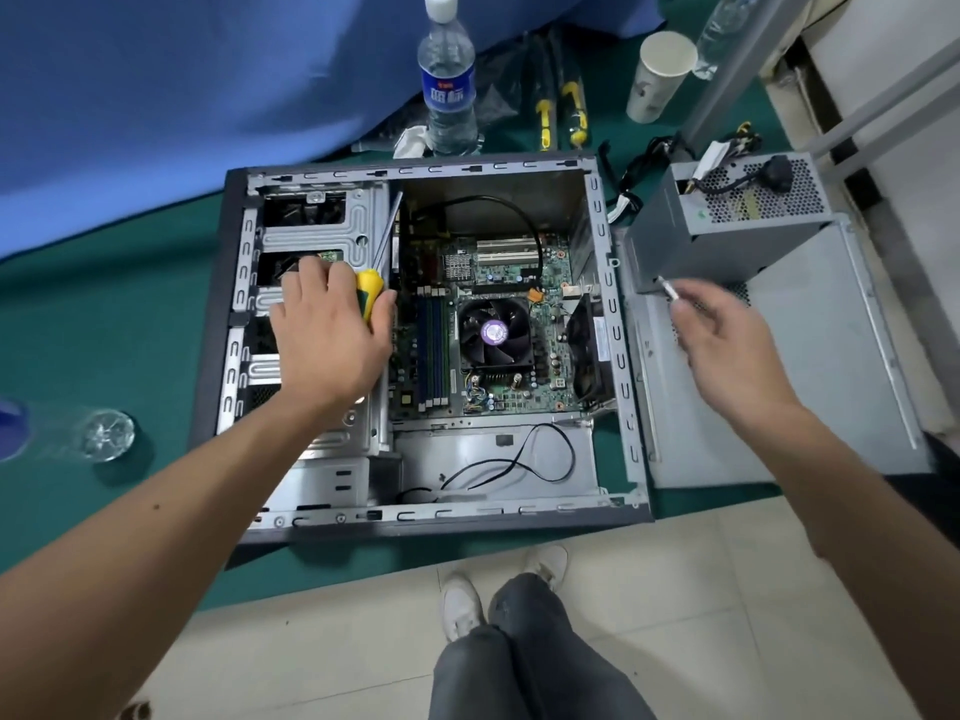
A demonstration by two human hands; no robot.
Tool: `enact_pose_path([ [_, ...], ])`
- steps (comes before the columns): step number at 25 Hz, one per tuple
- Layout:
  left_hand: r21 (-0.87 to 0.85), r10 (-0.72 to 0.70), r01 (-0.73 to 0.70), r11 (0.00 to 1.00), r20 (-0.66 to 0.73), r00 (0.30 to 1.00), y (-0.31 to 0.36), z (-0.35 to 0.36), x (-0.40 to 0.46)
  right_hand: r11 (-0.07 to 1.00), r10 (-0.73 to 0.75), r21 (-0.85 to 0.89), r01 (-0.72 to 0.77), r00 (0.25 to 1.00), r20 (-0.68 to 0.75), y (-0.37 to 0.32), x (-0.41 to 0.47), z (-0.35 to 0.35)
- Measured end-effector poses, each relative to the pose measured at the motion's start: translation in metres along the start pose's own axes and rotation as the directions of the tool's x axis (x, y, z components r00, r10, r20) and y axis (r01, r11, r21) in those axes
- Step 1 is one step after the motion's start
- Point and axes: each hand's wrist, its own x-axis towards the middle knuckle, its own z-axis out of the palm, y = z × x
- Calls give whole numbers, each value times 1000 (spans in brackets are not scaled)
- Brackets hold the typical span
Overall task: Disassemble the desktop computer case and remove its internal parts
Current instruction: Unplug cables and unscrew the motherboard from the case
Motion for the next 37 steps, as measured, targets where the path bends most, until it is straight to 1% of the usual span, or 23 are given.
enact_pose_path([
  [1, -4, 7, -7, 1000, -3, 1000, 0, 0, 1, 997, -70, 12, 70, 997, -22, -10, -3, -4],
  [2, -8, 15, -15, 1000, -5, 1000, -1, 0, 1, 989, -150, -9, 150, 989, 8, -21, -9, -5],
  [3, -13, 23, -23, 1000, -6, 1000, -1, 0, 0, 973, -224, -43, 228, 972, 76, -32, -16, -2],
  [5, -27, 29, -29, 999, -3, 1000, -2, 0, 1, 932, -318, -94, 350, 914, 252, -51, -25, 17],
  [7, -32, 29, -30, 999, -2, 1000, -3, 0, 1, 891, -351, -142, 432, 853, 386, -63, -26, 41],
  [9, -40, 34, -34, 999, -4, 999, -3, 2, 1, 855, -378, -145, 497, 791, 482, -67, -21, 64],
  [11, -49, 35, -36, 998, -12, 999, -4, 3, 1, 785, -395, -166, 597, 688, 609, -68, -17, 90],
  [13, -57, 39, -40, 998, -20, 999, -4, 4, 1, 682, -352, -233, 693, 591, 726, -69, -11, 117],
  [15, -47, 51, -53, 997, -42, 998, -5, 6, 1, 564, -351, -259, 784, 511, 785, -69, -6, 146],
  [17, -30, 61, -62, 998, -56, 997, -5, 7, 1, 400, -364, -322, 858, 472, 803, -72, -3, 168],
  [19, -16, 70, -71, 997, -67, 995, -5, 7, 2, 269, -383, -352, 896, 435, 815, -75, -1, 182],
  [21, -8, 89, -90, 996, -76, 993, -4, 8, 3, 134, -370, -362, 923, 385, 846, -75, 1, 191],
  [22, -7, 99, -100, 995, -79, 992, -5, 8, 3, 73, -369, -355, 932, 356, 858, -73, 2, 194],
  [23, -8, 106, -107, 994, -80, 991, -6, 8, 3, 40, -380, -343, 938, 332, 864, -71, 2, 199],
  [24, -7, 110, -111, 994, -79, 991, -6, 8, 3, 30, -391, -331, 943, 316, 865, -70, 3, 203],
  [25, -5, 116, -117, 993, -80, 990, -7, 8, 3, 42, -403, -319, 947, 309, 862, -69, 3, 205],
  [27, -7, 125, -126, 992, -79, 989, -7, 8, 3, 79, -424, -306, 949, 310, 851, -68, 4, 209],
  [30, -18, 119, -121, 993, -71, 990, -7, 8, 3, 75, -412, -313, 947, 315, 855, -66, 1, 214],
  [32, -22, 111, -112, 993, -69, 991, -6, 7, 3, 93, -395, -317, 944, 327, 858, -67, -1, 214],
  [35, -31, 114, -116, 993, -68, 991, -7, 8, 3, 111, -354, -336, 935, 353, 866, -78, 0, 213],
  [37, -40, 118, -121, 992, -73, 990, -8, 9, 3, 120, -264, -353, 928, 373, 890, -91, -1, 217],
])
